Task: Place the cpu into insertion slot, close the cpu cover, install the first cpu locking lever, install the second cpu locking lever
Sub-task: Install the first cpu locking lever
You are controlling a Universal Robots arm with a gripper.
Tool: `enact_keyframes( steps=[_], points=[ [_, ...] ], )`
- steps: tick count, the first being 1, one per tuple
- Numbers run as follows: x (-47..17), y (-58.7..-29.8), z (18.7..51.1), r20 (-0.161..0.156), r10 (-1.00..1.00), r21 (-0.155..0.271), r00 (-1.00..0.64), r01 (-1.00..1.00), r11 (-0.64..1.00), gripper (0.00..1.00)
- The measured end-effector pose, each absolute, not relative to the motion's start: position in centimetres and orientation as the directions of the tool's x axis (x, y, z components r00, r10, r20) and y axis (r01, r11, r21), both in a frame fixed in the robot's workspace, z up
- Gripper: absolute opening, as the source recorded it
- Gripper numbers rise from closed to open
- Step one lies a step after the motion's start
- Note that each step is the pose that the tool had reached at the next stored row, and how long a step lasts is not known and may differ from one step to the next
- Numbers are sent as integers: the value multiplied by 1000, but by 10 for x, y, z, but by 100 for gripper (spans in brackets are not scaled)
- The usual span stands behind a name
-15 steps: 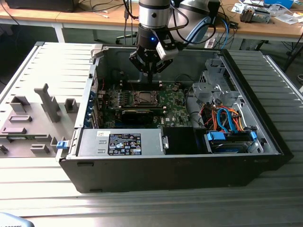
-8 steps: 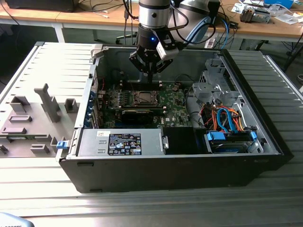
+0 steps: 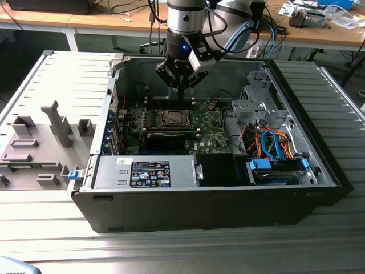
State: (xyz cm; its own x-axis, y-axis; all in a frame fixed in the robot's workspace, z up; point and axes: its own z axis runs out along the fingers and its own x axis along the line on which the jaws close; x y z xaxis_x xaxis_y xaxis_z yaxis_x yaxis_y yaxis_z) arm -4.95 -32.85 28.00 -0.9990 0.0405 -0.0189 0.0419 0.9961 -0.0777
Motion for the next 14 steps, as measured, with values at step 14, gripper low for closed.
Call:
enact_keyframes(
  steps=[14],
  points=[
    [-49,-328,280,-19,26,-78,-999,27,997,11]
  ],
)
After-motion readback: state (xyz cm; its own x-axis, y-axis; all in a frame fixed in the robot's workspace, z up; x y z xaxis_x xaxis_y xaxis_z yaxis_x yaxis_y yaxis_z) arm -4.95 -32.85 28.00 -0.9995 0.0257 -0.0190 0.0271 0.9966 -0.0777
